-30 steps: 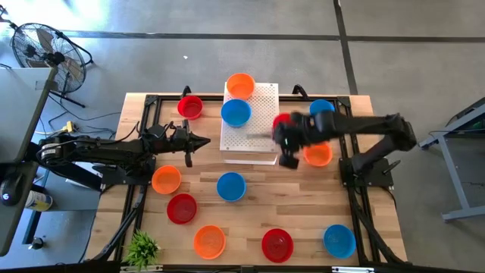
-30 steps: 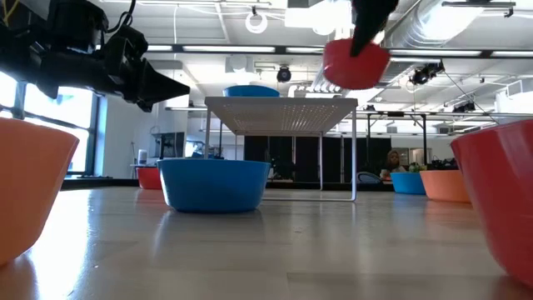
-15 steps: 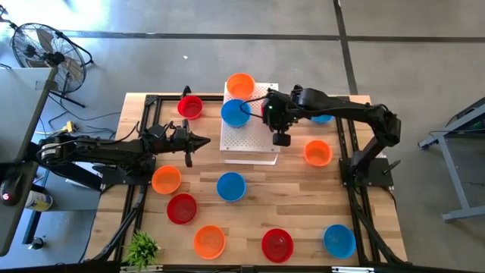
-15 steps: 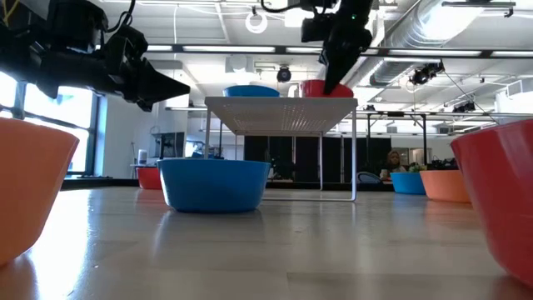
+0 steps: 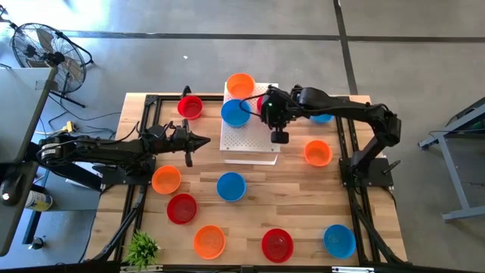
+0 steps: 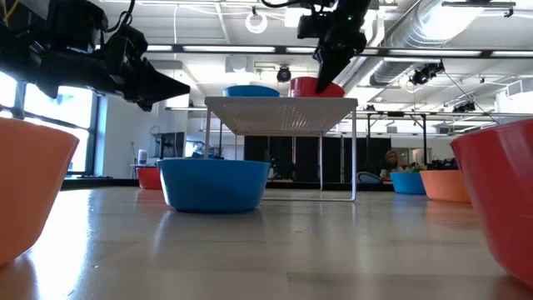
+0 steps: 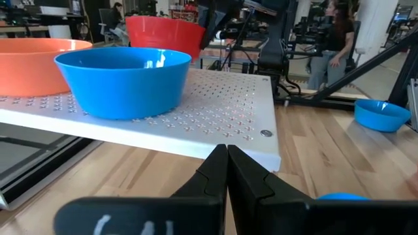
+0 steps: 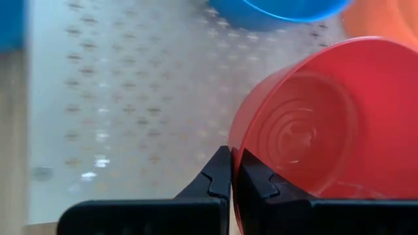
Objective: Pick & Place Mini bowls
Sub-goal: Put the red bowl on the shelf
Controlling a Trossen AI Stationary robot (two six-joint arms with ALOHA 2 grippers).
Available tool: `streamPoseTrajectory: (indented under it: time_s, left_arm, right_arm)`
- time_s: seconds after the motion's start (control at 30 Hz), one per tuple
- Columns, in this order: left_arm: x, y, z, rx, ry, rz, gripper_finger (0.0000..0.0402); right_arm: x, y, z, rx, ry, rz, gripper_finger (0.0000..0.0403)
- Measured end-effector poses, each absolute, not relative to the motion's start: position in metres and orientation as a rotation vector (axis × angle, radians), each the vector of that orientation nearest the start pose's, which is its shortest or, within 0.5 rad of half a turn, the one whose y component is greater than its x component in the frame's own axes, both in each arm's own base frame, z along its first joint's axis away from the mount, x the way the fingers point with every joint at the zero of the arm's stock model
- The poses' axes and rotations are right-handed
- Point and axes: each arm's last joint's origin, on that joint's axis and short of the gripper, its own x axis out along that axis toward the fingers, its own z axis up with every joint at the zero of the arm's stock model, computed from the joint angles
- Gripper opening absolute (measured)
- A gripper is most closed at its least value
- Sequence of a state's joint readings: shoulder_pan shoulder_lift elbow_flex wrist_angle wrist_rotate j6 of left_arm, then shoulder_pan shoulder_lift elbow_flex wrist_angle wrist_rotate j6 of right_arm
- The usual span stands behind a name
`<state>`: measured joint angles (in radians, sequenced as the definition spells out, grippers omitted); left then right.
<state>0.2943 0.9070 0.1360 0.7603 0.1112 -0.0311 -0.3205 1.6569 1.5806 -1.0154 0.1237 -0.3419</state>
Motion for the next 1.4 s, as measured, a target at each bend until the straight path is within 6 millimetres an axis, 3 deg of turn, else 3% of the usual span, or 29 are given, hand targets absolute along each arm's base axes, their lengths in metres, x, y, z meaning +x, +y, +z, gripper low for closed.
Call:
streamPoseTrajectory:
  time_s: [1.4]
  left_arm:
    - [0.1648,0.0471,0.1877,-0.058,-0.046,0.198,0.0001]
  right_arm:
    - [0.3254,-0.1167,0.3196,-0.288,1.093,-0.207,0.0001]
